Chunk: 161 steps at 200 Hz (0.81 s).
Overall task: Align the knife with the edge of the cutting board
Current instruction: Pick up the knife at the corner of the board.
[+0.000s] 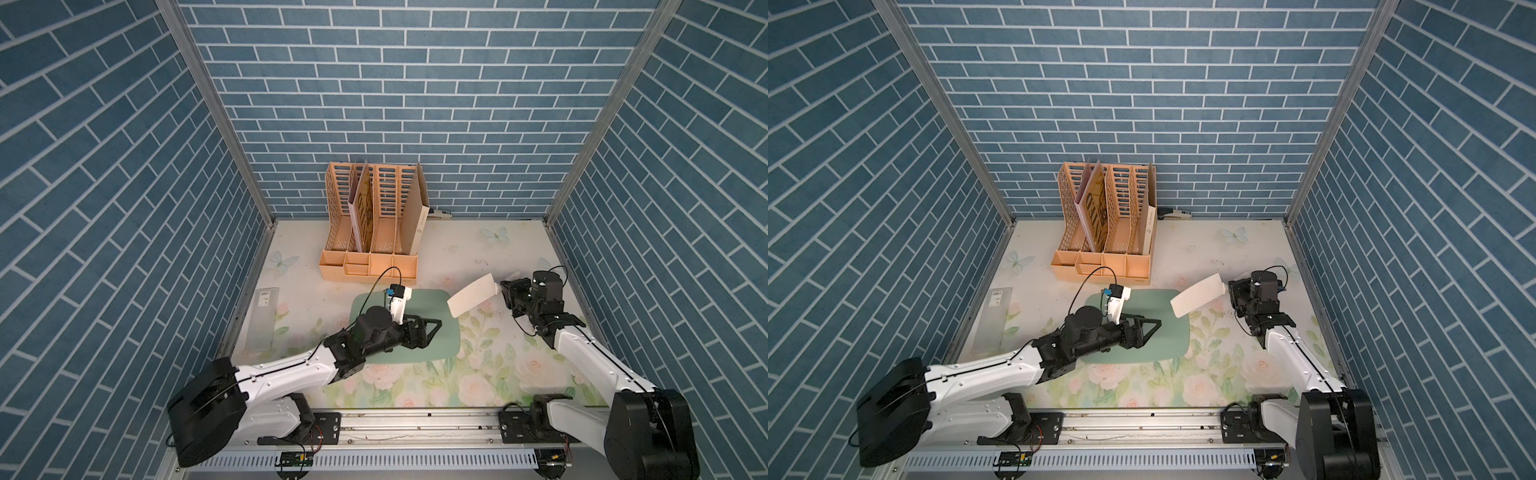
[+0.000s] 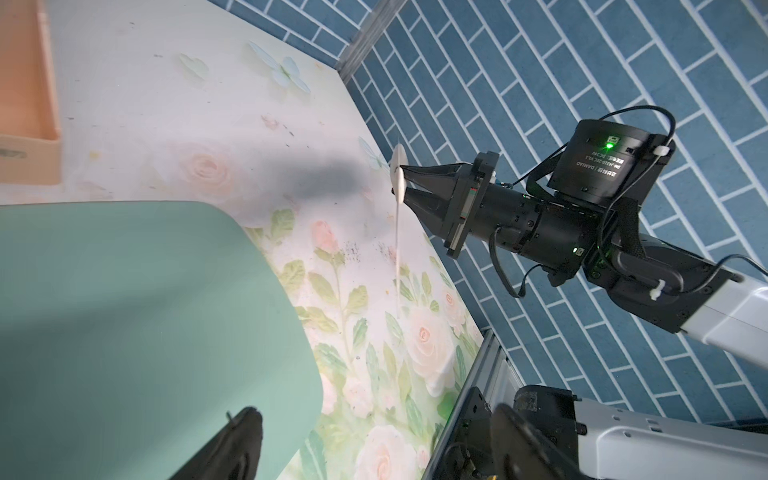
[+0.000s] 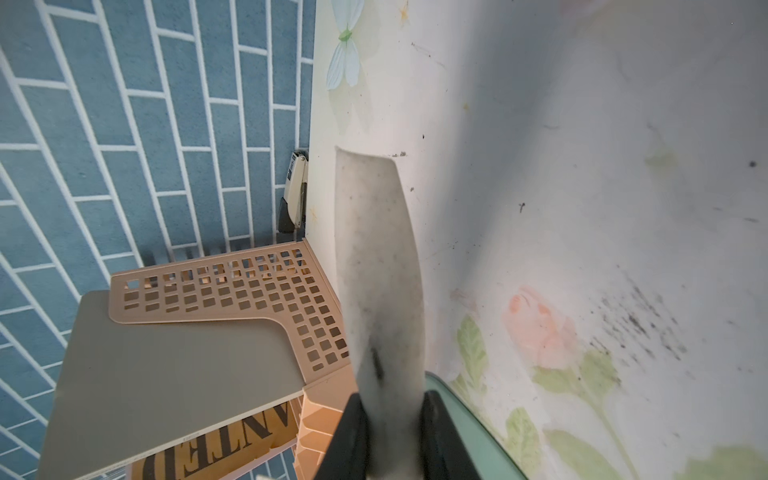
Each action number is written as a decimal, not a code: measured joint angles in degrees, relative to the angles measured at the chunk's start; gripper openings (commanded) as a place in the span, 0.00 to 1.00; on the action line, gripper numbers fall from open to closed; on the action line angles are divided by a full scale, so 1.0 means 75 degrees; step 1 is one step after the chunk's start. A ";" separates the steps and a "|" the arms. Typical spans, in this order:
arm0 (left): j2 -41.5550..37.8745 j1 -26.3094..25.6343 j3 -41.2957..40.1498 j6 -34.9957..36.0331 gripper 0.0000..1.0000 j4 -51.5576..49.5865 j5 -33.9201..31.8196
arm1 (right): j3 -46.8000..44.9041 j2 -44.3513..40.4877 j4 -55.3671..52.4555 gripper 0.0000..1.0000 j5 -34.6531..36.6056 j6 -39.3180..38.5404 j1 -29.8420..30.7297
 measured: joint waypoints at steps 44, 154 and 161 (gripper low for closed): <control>0.0650 -0.0248 0.0487 0.0157 0.86 0.0673 -0.0385 | -0.0166 -0.0478 -0.0035 0.00 0.0032 0.0259 0.0003; 0.2535 -0.0367 0.1979 0.0490 0.52 0.0880 -0.0577 | -0.0289 -0.0460 -0.0020 0.00 -0.0026 0.0405 0.0125; 0.2585 -0.0370 0.1993 0.0510 0.50 0.0880 -0.0554 | -0.0289 -0.0452 -0.0017 0.00 -0.0026 0.0405 0.0128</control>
